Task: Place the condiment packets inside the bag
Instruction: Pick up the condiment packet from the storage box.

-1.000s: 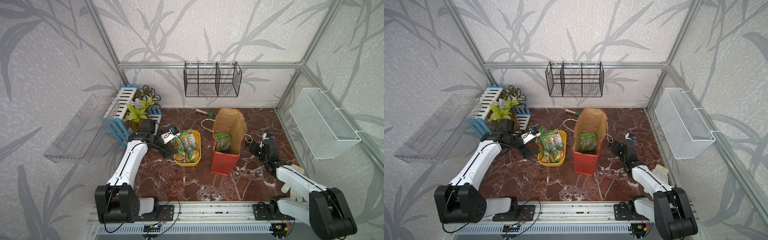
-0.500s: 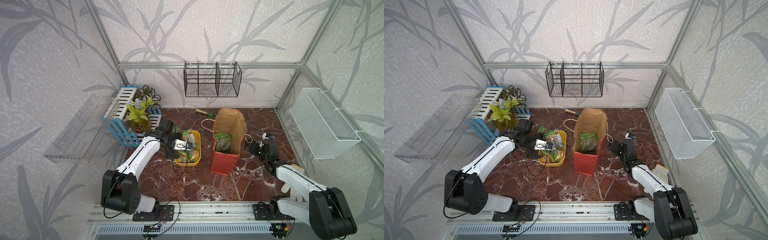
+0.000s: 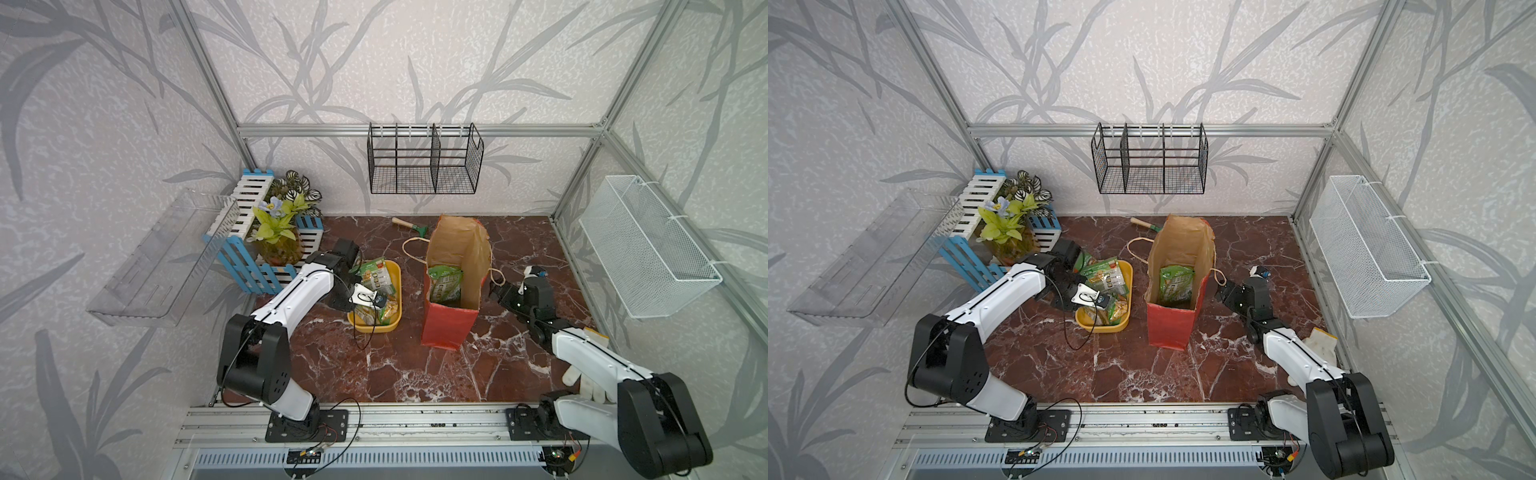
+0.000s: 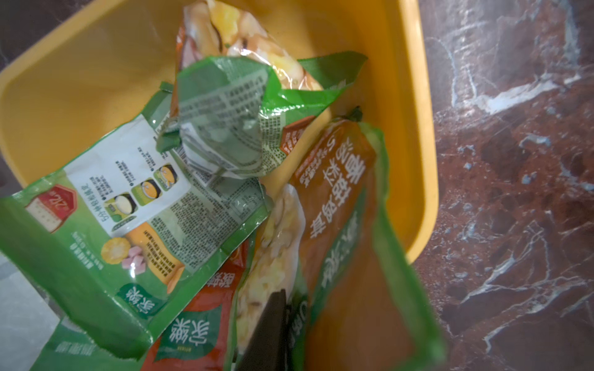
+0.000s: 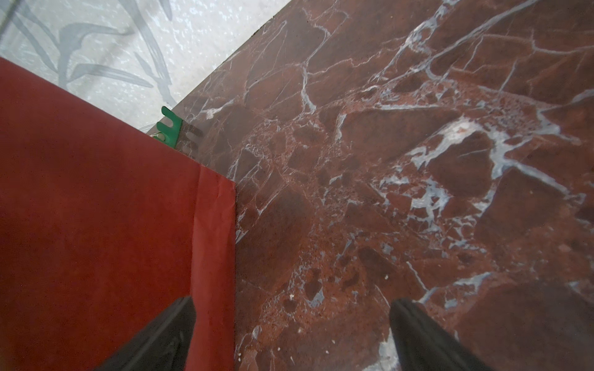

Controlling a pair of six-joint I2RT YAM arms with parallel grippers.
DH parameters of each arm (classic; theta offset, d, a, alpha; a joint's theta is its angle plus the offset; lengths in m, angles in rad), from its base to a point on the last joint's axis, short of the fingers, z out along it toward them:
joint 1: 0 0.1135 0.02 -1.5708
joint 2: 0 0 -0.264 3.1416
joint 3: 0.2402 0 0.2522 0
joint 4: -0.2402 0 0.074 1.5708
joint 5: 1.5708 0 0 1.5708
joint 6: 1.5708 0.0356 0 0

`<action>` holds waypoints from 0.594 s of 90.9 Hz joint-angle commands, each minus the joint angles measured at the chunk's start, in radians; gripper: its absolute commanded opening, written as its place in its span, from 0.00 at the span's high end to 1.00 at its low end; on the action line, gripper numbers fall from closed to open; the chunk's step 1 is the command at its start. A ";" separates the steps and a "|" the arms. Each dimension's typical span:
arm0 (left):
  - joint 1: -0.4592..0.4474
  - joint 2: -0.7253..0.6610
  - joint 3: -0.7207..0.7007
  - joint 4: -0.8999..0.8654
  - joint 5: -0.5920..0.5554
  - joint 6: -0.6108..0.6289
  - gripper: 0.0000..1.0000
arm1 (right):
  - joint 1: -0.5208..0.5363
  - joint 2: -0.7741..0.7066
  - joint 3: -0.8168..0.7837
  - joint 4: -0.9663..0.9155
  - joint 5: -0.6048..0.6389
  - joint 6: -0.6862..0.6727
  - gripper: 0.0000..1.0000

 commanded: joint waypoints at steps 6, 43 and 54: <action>-0.046 -0.094 0.042 -0.061 -0.019 0.002 1.00 | 0.005 0.013 0.035 -0.008 0.003 -0.004 0.01; -0.100 -0.190 0.277 -0.251 0.026 -0.083 1.00 | 0.005 0.016 0.038 -0.014 0.002 -0.002 0.01; -0.115 -0.192 0.411 -0.255 0.107 -0.236 1.00 | 0.005 0.016 0.038 -0.015 0.004 -0.002 0.01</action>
